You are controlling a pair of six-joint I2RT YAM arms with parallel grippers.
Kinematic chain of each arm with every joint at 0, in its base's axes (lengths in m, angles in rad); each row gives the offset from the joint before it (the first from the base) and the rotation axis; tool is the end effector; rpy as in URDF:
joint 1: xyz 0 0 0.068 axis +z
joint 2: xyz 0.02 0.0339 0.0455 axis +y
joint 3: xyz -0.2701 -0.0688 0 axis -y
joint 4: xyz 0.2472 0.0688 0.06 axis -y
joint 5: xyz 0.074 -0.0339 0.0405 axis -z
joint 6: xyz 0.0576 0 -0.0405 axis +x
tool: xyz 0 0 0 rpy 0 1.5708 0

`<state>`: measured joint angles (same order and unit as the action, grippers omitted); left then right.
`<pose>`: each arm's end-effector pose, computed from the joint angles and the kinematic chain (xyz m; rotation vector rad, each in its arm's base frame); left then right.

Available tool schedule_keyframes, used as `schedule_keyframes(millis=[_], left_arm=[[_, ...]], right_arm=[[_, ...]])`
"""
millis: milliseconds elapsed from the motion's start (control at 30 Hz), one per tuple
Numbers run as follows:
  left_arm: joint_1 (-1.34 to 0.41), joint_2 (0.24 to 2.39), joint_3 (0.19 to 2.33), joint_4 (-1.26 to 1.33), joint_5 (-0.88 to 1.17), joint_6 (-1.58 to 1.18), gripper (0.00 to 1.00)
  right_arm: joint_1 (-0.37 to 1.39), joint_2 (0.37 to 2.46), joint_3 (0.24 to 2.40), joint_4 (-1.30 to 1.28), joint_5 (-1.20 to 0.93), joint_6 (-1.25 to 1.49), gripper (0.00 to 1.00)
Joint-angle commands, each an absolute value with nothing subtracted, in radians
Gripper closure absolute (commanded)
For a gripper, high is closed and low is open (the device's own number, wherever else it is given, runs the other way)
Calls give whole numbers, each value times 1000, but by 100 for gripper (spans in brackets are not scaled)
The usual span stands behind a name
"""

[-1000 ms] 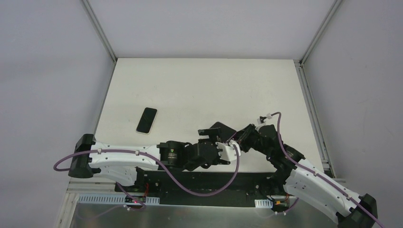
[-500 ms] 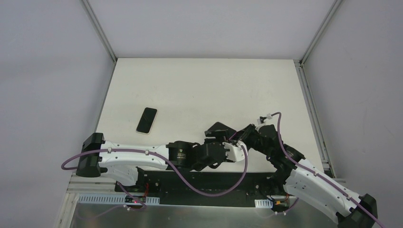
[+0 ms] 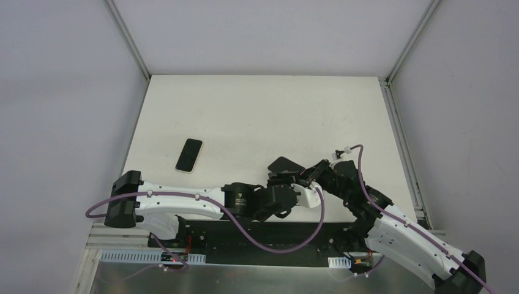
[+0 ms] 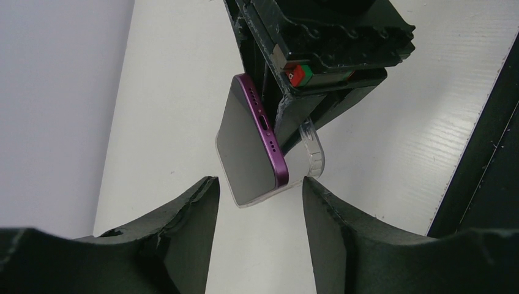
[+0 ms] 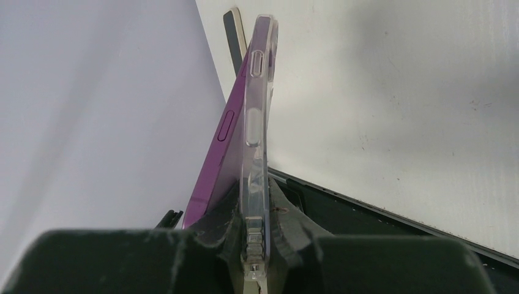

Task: Take the phone out of the phone case
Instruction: Remove the phone case from the phone.

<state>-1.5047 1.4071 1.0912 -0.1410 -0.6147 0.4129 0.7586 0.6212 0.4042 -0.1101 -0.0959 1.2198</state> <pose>0.0555 -0.3353 0.3068 1.3422 1.4018 -0.0991 0.1262 0.1272 0.2339 0.4231 2.1287 1.3562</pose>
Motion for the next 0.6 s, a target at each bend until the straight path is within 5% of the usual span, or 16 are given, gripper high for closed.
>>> schedule_keyframes(millis=[0, 567], left_arm=[[-1503, 1440, 1145, -107, -692, 419, 54], [-1493, 1508, 1170, -81, -741, 413, 72]], right_arm=[[760, 603, 448, -15, -128, 1242, 100], [759, 600, 448, -13, -131, 1246, 100]])
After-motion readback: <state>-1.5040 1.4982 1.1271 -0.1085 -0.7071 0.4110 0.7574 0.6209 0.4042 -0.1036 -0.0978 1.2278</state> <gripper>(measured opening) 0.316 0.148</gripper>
